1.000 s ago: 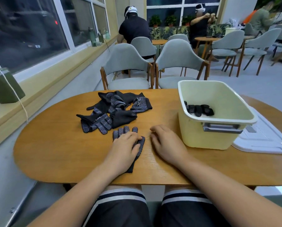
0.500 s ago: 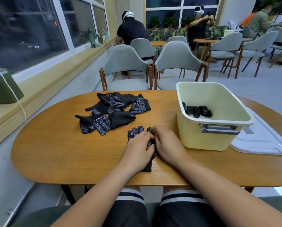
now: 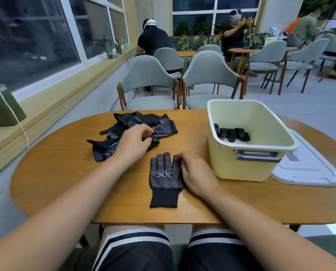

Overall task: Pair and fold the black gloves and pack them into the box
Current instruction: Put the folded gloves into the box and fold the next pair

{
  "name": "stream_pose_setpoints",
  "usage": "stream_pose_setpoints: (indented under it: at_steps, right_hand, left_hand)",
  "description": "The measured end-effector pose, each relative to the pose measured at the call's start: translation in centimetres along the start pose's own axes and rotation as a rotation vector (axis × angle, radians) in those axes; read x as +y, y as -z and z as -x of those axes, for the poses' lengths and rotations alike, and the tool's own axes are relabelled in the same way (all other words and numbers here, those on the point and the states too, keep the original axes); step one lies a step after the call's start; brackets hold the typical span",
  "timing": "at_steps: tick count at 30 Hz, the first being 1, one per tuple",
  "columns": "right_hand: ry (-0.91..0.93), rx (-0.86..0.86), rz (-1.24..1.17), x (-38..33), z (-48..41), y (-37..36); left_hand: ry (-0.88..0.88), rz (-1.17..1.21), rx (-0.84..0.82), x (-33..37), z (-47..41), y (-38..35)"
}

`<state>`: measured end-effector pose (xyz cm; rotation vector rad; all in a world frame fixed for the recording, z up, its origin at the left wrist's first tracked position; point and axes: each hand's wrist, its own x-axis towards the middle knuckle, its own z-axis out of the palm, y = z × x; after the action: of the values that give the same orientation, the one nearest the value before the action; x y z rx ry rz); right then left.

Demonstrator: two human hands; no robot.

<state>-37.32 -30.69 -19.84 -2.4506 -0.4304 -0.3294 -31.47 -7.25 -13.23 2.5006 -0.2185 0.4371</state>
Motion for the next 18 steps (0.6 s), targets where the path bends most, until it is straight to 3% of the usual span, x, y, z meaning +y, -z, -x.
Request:
stream_pose_setpoints:
  at_steps: [5, 11, 18]
  right_hand:
    - [0.009, -0.005, 0.007, 0.0, -0.1, 0.0]
    - [0.017, 0.008, 0.004, 0.1, -0.1, -0.1]
    - [0.019, 0.026, 0.016, -0.1, -0.2, -0.2]
  left_hand:
    - [0.022, -0.259, -0.159, -2.4, -3.4, 1.0]
    - [0.064, -0.318, -0.319, -3.2, -4.3, 0.9]
    - [-0.068, -0.420, -0.227, -3.0, -4.0, 1.0]
